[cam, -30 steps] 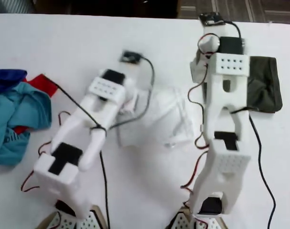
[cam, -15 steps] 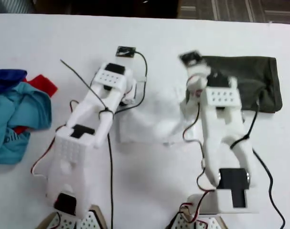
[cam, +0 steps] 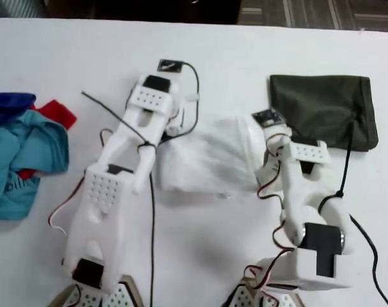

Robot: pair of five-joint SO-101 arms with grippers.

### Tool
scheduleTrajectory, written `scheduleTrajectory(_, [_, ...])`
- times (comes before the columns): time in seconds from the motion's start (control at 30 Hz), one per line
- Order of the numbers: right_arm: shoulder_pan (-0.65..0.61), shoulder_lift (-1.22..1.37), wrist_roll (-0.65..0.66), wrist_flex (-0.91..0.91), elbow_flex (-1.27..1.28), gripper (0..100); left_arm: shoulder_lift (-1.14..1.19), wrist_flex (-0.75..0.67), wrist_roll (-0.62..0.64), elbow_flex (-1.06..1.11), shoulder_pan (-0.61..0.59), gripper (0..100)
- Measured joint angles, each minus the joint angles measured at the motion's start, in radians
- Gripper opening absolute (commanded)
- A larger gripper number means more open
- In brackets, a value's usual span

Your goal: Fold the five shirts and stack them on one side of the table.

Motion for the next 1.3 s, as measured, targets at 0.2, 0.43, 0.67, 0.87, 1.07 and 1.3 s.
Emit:
scheduleTrajectory(0.2, [0.003,-0.117,0.003,0.008,0.000,2.6,0.000,0.160,0.000,-0.196,0.000,3])
scheduleTrajectory(0.43, [-0.011,-0.269,-0.222,0.068,-0.092,27.2,0.000,0.245,0.000,-0.407,-0.029,3])
scheduleTrajectory(0.67, [-0.166,-0.153,-0.341,0.170,-0.351,25.1,-0.048,0.245,0.000,-0.342,-0.057,3])
scheduleTrajectory(0.87, [-0.198,0.130,-0.397,0.273,-0.597,25.2,-0.324,0.245,0.000,-0.044,-0.091,3])
scheduleTrajectory(1.07, [-0.198,0.411,-0.400,0.397,-0.796,37.6,-0.509,0.178,-0.002,0.333,-0.198,3])
scheduleTrajectory(1.3, [-0.216,0.609,-0.399,0.465,-0.965,36.3,-0.629,0.014,0.000,0.637,-0.250,3])
